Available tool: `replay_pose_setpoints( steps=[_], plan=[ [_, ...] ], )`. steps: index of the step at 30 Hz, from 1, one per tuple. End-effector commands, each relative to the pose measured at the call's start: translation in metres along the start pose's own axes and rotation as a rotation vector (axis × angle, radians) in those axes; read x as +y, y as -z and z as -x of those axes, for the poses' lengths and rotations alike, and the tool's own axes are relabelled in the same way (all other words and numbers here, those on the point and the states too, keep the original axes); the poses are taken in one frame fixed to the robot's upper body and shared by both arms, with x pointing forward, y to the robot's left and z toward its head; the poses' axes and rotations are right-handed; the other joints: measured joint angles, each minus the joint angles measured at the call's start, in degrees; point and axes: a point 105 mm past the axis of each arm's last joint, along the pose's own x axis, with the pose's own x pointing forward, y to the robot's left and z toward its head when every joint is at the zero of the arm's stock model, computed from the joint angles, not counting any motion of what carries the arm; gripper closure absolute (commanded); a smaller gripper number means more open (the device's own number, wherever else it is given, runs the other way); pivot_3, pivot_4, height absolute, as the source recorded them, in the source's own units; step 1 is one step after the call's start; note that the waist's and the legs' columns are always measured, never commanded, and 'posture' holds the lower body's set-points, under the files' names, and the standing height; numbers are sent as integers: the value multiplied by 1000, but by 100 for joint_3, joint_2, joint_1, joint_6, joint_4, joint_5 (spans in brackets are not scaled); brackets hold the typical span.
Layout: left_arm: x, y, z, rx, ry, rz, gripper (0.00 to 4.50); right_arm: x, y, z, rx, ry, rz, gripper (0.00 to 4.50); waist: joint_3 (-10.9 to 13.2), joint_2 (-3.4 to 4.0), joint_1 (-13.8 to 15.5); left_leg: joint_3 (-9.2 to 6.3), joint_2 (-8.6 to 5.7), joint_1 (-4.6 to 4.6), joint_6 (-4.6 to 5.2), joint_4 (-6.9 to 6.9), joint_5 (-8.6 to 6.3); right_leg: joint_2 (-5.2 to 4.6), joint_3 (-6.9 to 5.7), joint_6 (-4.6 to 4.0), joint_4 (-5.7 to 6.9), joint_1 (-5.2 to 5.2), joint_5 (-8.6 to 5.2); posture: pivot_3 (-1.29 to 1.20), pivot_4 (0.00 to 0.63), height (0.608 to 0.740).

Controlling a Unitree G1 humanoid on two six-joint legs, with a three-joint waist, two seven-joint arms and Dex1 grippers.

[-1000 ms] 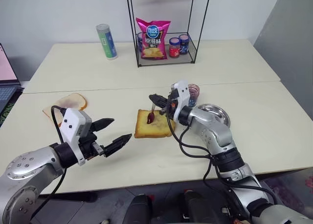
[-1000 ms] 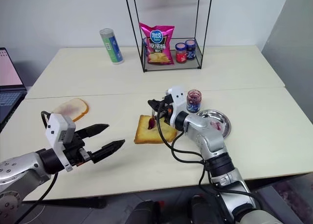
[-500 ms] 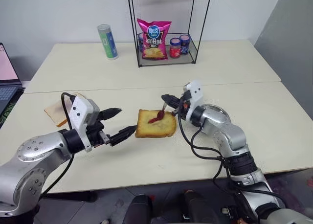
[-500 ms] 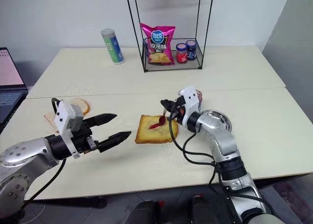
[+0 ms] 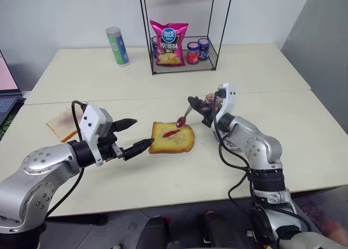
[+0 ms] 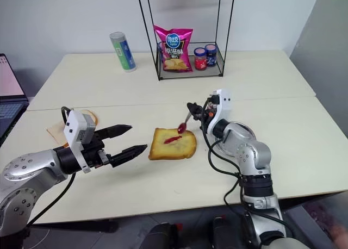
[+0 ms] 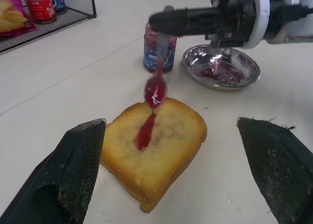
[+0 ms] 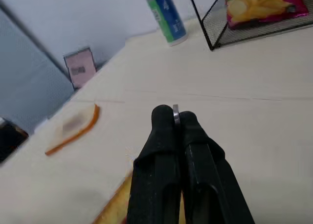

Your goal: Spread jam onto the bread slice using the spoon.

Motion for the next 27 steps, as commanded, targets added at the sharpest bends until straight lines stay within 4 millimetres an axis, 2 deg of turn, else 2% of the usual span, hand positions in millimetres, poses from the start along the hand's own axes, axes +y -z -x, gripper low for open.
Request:
replay_pose_setpoints(
  steps=[1, 6, 9, 16, 27],
  plan=[
    [-1, -9, 2, -13, -12, -47, 0, 12, -8, -3, -36, -35, -155, 4441, 0, 0, -4, -1, 0, 0, 0, -2, 0, 0, -1, 0, 0, 0, 0, 0, 150, 740],
    [-2, -10, 3, -12, -16, -48, 0, 11, 11, -14, 2, -4, -270, 4441, 0, 1, -12, 0, -2, -1, 0, -3, 0, -1, 1, 0, -3, 0, 0, 0, 150, 740],
    [-3, -11, 4, -10, -21, -48, 0, -4, 31, -20, 40, 63, -289, 4441, 0, 0, -12, 1, -3, 1, 0, -2, 0, -2, 1, -1, -4, 2, -1, 0, 150, 740],
    [-2, -10, 6, -4, -26, -50, 0, -22, 51, -14, 92, 137, -302, 4441, 1, 1, -15, 2, -2, 0, 0, -7, 0, 0, 0, -1, -4, -1, -1, 0, 150, 740],
    [0, -10, 3, -10, -13, -48, 0, -33, 42, 18, 127, 147, -283, 4441, 0, 1, -7, 0, -3, 3, 0, -7, 0, -1, 0, -2, -6, 3, -2, 0, 150, 740]
  ],
)
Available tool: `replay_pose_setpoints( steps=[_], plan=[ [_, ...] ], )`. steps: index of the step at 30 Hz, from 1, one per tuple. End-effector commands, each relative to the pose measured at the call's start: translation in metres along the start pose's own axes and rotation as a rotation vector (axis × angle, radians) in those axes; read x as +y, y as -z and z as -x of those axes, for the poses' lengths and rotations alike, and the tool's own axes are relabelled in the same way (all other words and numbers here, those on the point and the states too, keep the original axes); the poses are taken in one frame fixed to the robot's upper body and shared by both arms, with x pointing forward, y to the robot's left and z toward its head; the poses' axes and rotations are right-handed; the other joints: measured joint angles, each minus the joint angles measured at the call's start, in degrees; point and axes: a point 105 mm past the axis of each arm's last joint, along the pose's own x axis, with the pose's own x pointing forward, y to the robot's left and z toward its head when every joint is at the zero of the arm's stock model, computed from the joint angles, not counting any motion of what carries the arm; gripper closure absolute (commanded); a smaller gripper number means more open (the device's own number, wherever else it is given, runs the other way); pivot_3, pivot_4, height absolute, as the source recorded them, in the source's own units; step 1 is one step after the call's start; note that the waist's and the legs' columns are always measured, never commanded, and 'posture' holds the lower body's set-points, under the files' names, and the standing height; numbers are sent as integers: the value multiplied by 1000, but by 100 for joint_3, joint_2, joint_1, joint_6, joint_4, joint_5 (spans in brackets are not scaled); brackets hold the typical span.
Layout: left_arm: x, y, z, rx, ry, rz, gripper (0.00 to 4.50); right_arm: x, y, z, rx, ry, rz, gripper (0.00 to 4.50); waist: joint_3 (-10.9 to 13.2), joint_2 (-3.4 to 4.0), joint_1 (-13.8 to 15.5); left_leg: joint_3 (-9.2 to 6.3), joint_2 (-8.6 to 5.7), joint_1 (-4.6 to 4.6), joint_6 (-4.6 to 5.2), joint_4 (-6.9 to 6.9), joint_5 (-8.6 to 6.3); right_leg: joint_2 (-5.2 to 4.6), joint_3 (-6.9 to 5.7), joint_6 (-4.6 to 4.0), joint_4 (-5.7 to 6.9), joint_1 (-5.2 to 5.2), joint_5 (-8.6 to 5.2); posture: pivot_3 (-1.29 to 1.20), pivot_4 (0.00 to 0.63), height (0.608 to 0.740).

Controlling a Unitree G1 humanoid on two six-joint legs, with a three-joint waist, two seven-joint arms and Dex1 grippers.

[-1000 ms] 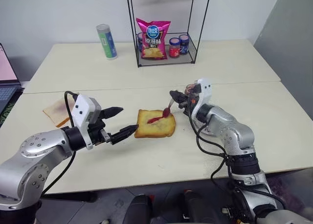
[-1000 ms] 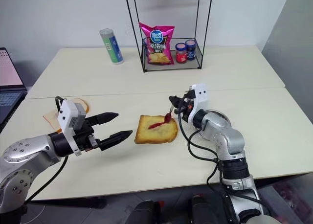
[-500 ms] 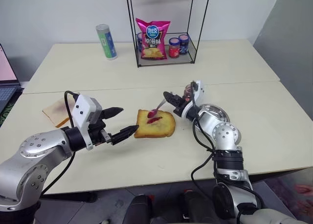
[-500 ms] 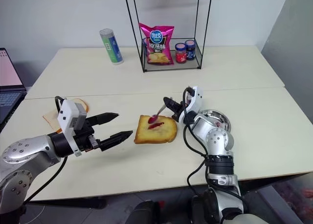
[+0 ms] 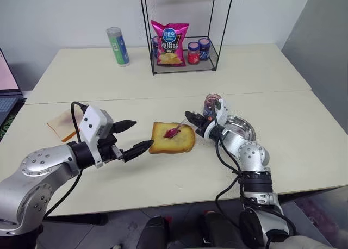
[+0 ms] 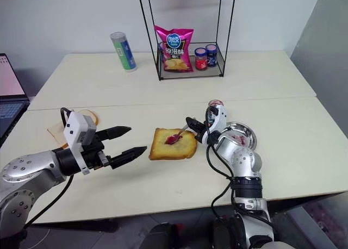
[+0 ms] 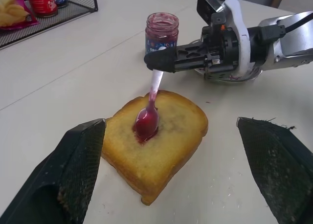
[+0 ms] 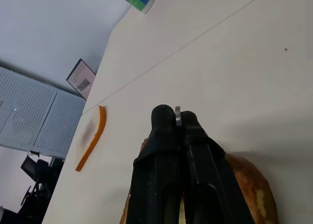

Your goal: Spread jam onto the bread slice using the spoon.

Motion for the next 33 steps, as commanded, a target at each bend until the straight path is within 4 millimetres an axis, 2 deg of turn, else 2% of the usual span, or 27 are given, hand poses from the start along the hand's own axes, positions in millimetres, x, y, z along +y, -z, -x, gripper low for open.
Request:
replay_pose_setpoints(
  steps=[1, 5, 11, 15, 21, 27, 33],
  plan=[
    [2, -11, 1, -32, -4, -45, 0, -1, -8, 15, 2, -6, 11, 4441, 0, 0, 2, 0, 0, 0, 0, 0, 0, 0, 0, 0, 0, 0, 0, 0, 150, 740],
    [3, -12, -1, -34, 3, -48, 0, 0, -14, 26, 13, -24, 13, 4441, 0, 0, -2, 2, 1, 1, 0, 0, 0, 1, 1, 0, 0, 0, 0, 0, 150, 740],
    [3, -12, 0, -36, 3, -51, 0, 11, -23, 26, 0, -80, -21, 4441, 0, 0, -5, 2, 3, 0, 0, -1, 0, 5, 1, 0, 0, -1, 0, 0, 150, 740],
    [3, -12, 1, -35, 0, -53, 0, 25, -28, 18, -22, -139, -77, 4441, 0, 0, -6, 1, 4, 0, 0, -1, 0, 7, 1, 0, 1, -3, 0, 0, 150, 740],
    [-1, -11, 3, -22, 6, -53, 0, 36, -11, -4, 12, -151, -87, 4441, 0, 0, -12, 2, 5, 0, 1, -4, 0, 7, 1, 0, -1, -3, 0, 0, 150, 740],
    [-5, -9, 4, -9, 18, -51, 0, 24, 4, -17, 26, -84, -63, 4441, 1, 1, -5, 1, 3, -1, 1, -7, 0, 5, 1, -1, -2, -5, -1, 0, 150, 740],
    [-3, -8, 7, -4, 16, -55, 0, 7, 2, -14, 6, -17, -9, 4441, 1, 0, -8, 2, 2, 0, 0, -5, 0, 4, 2, -1, -2, -4, -1, 0, 150, 740]
  ],
)
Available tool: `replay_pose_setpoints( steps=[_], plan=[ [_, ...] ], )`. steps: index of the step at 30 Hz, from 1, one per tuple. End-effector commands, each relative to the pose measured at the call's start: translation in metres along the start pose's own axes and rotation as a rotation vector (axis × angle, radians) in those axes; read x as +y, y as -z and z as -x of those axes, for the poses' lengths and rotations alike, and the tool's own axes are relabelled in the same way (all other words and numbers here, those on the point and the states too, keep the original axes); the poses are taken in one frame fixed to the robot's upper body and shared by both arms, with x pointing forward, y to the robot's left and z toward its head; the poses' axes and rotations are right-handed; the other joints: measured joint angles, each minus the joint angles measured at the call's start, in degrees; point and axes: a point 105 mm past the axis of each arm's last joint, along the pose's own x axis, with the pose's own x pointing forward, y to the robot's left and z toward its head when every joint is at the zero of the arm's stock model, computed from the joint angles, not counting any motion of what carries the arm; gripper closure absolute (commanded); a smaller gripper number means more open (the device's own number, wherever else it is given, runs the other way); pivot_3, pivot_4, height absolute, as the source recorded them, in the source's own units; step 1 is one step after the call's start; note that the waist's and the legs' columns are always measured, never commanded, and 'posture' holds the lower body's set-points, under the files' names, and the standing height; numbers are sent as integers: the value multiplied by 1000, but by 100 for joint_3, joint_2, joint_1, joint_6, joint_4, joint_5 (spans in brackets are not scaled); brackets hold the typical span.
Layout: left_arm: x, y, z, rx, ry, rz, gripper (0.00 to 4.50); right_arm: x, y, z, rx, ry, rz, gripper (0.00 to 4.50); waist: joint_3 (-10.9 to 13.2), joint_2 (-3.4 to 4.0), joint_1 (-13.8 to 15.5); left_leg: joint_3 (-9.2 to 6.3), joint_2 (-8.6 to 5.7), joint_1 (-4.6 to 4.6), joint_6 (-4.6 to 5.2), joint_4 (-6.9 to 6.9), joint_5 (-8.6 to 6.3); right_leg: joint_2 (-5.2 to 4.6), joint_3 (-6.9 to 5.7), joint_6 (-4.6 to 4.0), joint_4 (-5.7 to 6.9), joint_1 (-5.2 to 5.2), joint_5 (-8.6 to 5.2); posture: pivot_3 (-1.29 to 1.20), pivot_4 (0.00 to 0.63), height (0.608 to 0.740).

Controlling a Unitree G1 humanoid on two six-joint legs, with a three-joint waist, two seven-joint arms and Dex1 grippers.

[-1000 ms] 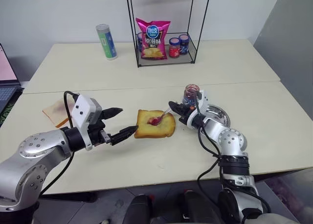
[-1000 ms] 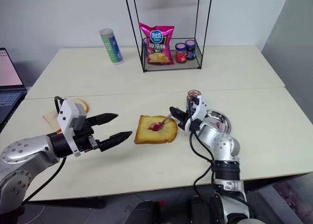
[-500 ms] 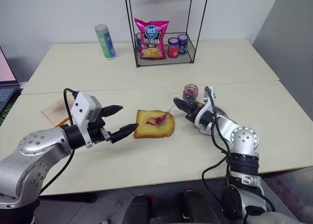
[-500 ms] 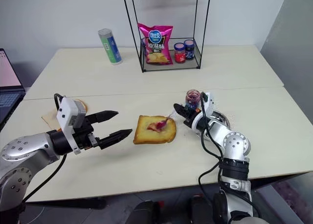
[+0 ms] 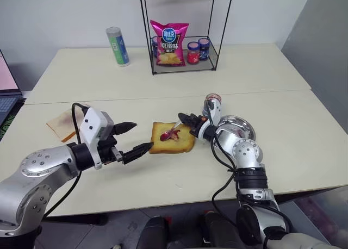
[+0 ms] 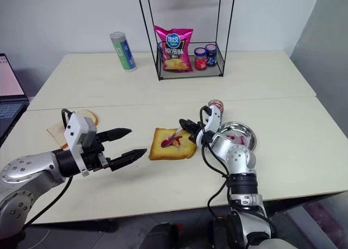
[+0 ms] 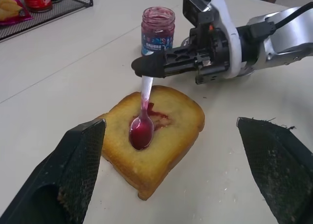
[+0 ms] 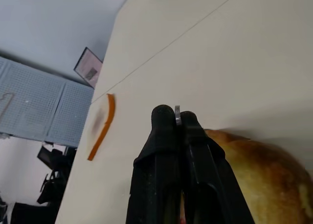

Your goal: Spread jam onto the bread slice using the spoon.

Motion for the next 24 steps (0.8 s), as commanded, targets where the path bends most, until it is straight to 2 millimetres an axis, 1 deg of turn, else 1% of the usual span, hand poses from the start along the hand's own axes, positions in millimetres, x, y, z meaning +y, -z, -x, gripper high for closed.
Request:
replay_pose_setpoints(
  steps=[1, 6, 9, 11, 13, 15, 18, 20, 22, 24],
  plan=[
    [0, -11, 6, -21, -4, -56, 0, -5, -8, 6, -31, 11, 41, 4441, 0, 0, 1, -1, 0, 0, 0, 0, 0, 0, -1, 0, 0, 0, 0, 0, 150, 740],
    [1, -11, 4, -25, 1, -59, 0, -18, -19, 23, -48, 42, 67, 4441, 0, 0, 10, -1, -2, 0, 0, -1, 0, -1, -1, 0, 0, 2, 0, 0, 150, 740],
    [2, -11, 3, -28, 4, -59, 0, -21, -23, 30, -56, 55, 78, 4441, 0, 0, 10, 1, -2, 1, 0, 0, 0, -2, 1, 0, -1, 3, 0, 0, 150, 740],
    [3, -12, 1, -33, 10, -62, 0, -26, -31, 36, -83, 77, 79, 4441, 0, 0, 9, 1, -2, 2, 0, 0, 0, -2, 1, -1, 0, 3, -1, 0, 150, 740],
    [3, -12, -1, -36, 15, -64, 0, -28, -36, 40, -101, 87, 75, 4441, 0, -1, 8, 0, -1, 2, 0, 0, 0, -1, -1, -1, 0, 3, -1, 0, 150, 740],
    [3, -12, -2, -38, 19, -65, 0, -26, -37, 41, -102, 79, 76, 4441, 0, 0, 5, 1, 0, 2, 0, 0, 0, 1, 1, -1, 1, 3, -1, 0, 150, 740],
    [3, -12, -4, -40, 26, -66, 0, -14, -39, 43, -107, 25, 47, 4441, 0, 0, 5, 0, 0, 2, 0, -1, 0, 1, 1, 0, 0, 3, -1, 0, 150, 740],
    [3, -12, -5, -41, 29, -67, 0, -3, -41, 45, -117, -42, 11, 4441, 0, 0, 4, 1, 0, 1, 0, -1, 0, 1, 1, 0, 0, 2, -1, 0, 150, 740],
    [4, -12, -6, -40, 29, -69, 0, 16, -48, 49, -149, -143, -54, 4441, 0, 0, 4, 1, 0, 0, 0, -1, 0, 1, 1, 0, 0, 1, 0, 0, 150, 740],
    [5, -12, -7, -40, 30, -70, 0, 28, -52, 52, -166, -207, -75, 4441, 0, 0, 3, 1, 1, 0, 0, -2, 0, 1, 1, 0, 0, 0, 0, 0, 150, 740]
  ],
)
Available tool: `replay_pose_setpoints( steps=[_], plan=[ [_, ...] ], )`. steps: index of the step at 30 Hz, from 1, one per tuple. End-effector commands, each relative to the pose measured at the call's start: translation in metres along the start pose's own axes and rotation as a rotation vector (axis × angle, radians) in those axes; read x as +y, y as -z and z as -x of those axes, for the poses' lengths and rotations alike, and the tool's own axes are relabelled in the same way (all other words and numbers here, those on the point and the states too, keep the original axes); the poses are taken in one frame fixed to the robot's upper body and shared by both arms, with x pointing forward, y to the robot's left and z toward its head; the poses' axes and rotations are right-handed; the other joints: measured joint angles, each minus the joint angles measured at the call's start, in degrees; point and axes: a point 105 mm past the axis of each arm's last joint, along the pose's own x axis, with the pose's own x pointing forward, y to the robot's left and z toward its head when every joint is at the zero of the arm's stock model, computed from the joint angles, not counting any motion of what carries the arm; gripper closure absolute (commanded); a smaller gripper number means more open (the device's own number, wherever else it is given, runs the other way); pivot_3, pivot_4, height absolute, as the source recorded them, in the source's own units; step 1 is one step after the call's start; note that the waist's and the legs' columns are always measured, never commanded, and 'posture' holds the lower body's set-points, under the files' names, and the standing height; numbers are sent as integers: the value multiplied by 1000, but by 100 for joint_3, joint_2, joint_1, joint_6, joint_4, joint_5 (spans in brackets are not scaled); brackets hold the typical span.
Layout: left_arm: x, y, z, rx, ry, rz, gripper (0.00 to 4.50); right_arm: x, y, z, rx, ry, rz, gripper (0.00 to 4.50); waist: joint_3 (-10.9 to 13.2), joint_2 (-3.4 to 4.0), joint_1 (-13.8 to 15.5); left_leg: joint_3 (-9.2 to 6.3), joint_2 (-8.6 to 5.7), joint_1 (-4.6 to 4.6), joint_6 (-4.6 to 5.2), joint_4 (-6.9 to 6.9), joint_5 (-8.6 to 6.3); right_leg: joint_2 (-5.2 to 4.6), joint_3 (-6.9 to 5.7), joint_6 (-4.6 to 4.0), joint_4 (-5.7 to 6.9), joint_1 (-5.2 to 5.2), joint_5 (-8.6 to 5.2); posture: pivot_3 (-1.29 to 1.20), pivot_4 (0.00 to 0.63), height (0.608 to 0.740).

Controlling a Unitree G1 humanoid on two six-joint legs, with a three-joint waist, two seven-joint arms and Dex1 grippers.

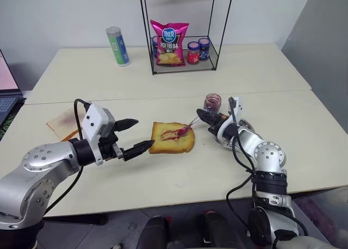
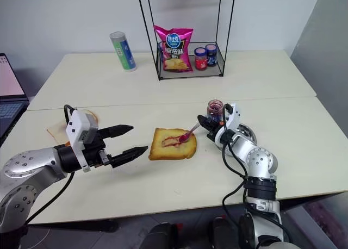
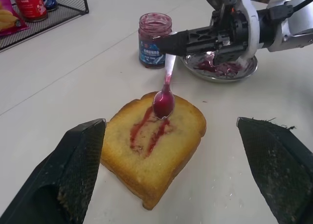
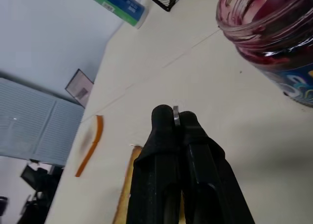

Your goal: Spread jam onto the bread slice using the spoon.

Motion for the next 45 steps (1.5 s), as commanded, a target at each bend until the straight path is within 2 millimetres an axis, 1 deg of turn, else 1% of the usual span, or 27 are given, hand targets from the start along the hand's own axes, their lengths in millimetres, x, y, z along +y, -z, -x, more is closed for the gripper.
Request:
replay_pose_setpoints(
  steps=[1, 4, 7, 9, 11, 14, 15, 16, 18, 20, 22, 24, 27, 32, 34, 41, 44, 45],
  plan=[
    [1, -8, -2, -26, 2, -40, 0, 46, -19, 8, -65, -204, -26, 4441, 1, 1, -1, -1, 0, 0, 0, 0, 0, 0, 0, 0, 0, 0, 0, 0, 150, 740],
    [1, -11, -4, -31, 20, -45, 0, 62, -30, 19, -97, -274, -12, 4441, 1, 1, -1, -2, 0, 0, 0, 0, 0, 1, -2, 0, 0, 0, 0, 0, 150, 740],
    [-1, -16, -9, -46, 41, -52, 0, 67, -38, 27, -123, -282, 8, 4441, 1, 1, 6, -2, 0, -1, 0, 0, 0, 1, -3, 0, -2, 0, 0, 0, 150, 740],
    [-8, -22, -18, -66, 90, -61, 0, 73, -49, 38, -159, -289, 48, 4441, 1, 2, 16, -2, -2, -2, 0, 0, 0, 1, -3, 1, -2, 2, 0, 0, 150, 740],
    [-12, -25, -23, -77, 118, -64, 0, 76, -55, 44, -178, -289, 68, 4441, 1, 2, 14, 0, -4, -4, 0, 2, 0, 1, -2, 2, -5, 2, 1, 0, 150, 740],
    [-30, -32, -44, -107, 232, -84, 0, 72, -73, 64, -248, -226, 163, 4441, 2, 2, 22, 3, -4, -6, 0, 1, 0, 1, 2, 5, -6, 0, 2, 0, 150, 740],
    [-33, -33, -48, -110, 253, -89, 0, 71, -76, 67, -258, -214, 180, 4441, 2, 2, 25, 1, -5, -7, 0, 1, 0, 2, 0, 5, -7, 1, 2, 0, 150, 740],
    [-38, -33, -56, -113, 288, -99, 0, 64, -82, 75, -280, -173, 211, 4441, 2, 2, 25, 1, -8, -8, 0, 2, 0, 17, 1, 7, -8, 2, 2, 0, 150, 740],
    [-47, -33, -75, -115, 357, -147, 0, 39, -98, 96, -335, -37, 267, 4441, 1, 1, 33, 0, -12, -11, 0, 2, 0, 19, 1, 12, -8, 2, 2, 0, 150, 740],
    [-51, -32, -89, -108, 391, -204, 0, 19, -104, 111, -355, 63, 305, 4441, 1, 1, 66, 0, -18, -11, 0, 5, 0, 18, 3, 16, -9, 6, -1, 0, 150, 740],
    [-57, -32, -98, -111, 429, -236, 0, 5, -105, 121, -376, 118, 303, 4441, 3, -1, 47, 8, -21, -13, 0, 5, 0, 17, 10, 18, -11, 4, -1, 0, 150, 740],
    [-62, -33, -109, -126, 455, -261, 0, -13, -102, 131, -384, 182, 297, 4441, 3, -1, 3, 16, -18, -11, 1, 5, 0, 18, 19, 21, -9, 1, 0, 0, 150, 740],
    [-63, -32, -122, -138, 461, -301, 0, -35, -96, 137, -376, 246, 283, 4441, 3, 0, -9, 15, -7, -9, 1, 4, 0, 29, 20, 21, -5, -1, 1, 0, 150, 740],
    [-62, -32, -127, -160, 457, -293, 0, -52, -90, 133, -368, 262, 260, 4441, 3, 1, -8, 14, 5, 0, 2, 3, -1, 46, 21, 20, 3, 0, 0, 0, 150, 740],
    [-61, -32, -126, -161, 452, -290, 0, -61, -90, 131, -365, 277, 242, 4441, 3, 1, -2, 11, 4, -1, 2, 3, -1, 47, 19, 19, 2, 0, 0, 0, 150, 740],
    [-60, -27, -120, -155, 422, -275, 0, -81, -88, 130, -347, 306, 227, 4441, 3, 1, 10, 18, -1, -5, 2, 5, -1, 41, 25, 22, -2, 1, 1, 0, 150, 740],
    [-59, -26, -118, -156, 406, -270, 0, -89, -93, 132, -360, 331, 222, 4441, 3, 1, 14, 14, 0, -4, 2, 7, -1, 42, 22, 22, 1, 1, 1, 0, 150, 740],
    [-59, -26, -118, -155, 405, -269, 0, -90, -94, 133, -365, 336, 219, 4240, 3, 1, 14, 13, 0, -3, 2, 7, -1, 42, 21, 21, 1, 2, 1, 0, 150, 740]
  ],
)
